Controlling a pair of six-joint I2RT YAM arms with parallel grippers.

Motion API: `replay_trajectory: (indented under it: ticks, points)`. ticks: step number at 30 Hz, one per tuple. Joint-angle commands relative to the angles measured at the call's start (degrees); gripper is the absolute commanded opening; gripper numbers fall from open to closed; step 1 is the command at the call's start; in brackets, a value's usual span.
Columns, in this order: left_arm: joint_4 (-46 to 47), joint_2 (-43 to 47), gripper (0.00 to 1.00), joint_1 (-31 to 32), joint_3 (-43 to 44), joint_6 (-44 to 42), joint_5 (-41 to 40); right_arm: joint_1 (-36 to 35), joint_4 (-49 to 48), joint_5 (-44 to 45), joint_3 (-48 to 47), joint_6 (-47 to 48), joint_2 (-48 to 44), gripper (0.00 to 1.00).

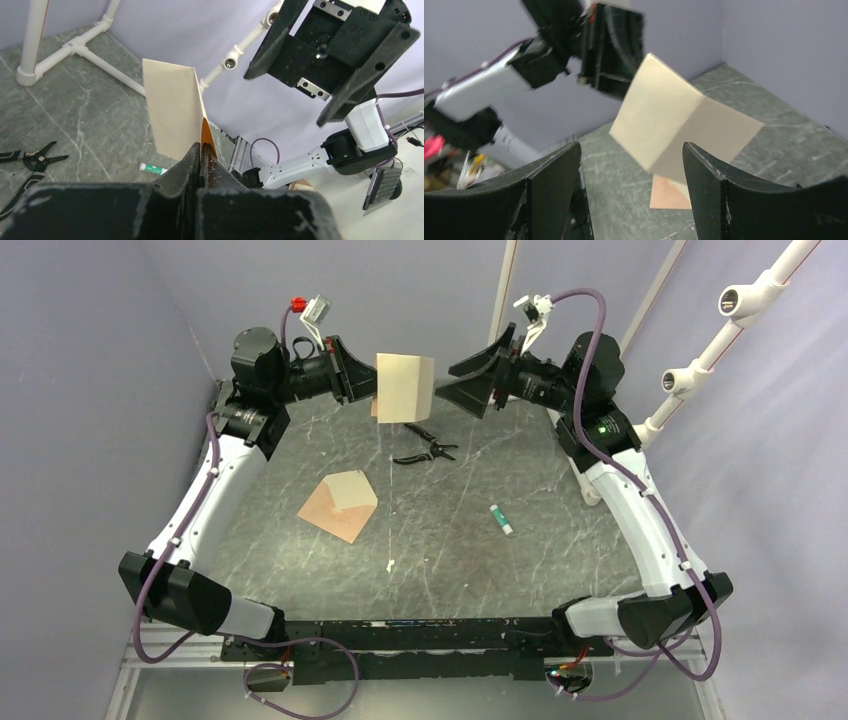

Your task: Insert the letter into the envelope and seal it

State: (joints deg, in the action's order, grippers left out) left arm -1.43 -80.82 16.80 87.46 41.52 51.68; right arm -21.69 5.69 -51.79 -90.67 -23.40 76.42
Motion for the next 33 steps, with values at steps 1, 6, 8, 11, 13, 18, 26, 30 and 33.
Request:
replay_trajectory:
  ticks: [1,6,8,11,13,18,26,30,33]
  points:
    - [-0.3,2.4,0.02,0.0,0.4,-3.0,-1.0,-0.4,1.1,18.1,-1.0,-8.0,-0.4,0.78]
    - [4.1,2.8,0.03,0.0,-1.1,0.0,-2.2,-3.2,0.1,21.8,1.2,-15.0,1.9,0.78]
    - [5.3,2.9,0.02,0.0,-1.5,0.8,-2.6,-3.7,-1.1,21.2,2.3,-16.2,2.1,0.8]
    - [6.0,3.0,0.03,0.0,-1.9,1.5,-2.6,-3.9,-1.6,21.1,2.4,-16.8,2.6,0.81]
    - [5.1,3.0,0.03,0.0,-1.7,1.3,-2.9,-3.9,-1.9,21.5,2.4,-17.0,2.9,0.82]
    - [6.5,2.6,0.02,-0.1,-1.4,4.1,-2.0,-4.0,-7.7,16.9,3.7,-20.7,4.9,0.84]
    - [18.3,0.8,0.02,0.1,-5.7,15.6,0.8,-4.7,-18.3,12.1,3.7,-28.7,8.4,0.76]
    - [17.1,1.1,0.03,0.1,-5.6,14.3,0.6,-4.8,-21.2,10.9,3.6,-31.5,9.3,0.63]
    - [16.8,1.3,0.03,0.0,-5.5,13.9,0.7,-4.8,-24.3,10.7,4.9,-33.7,9.4,0.52]
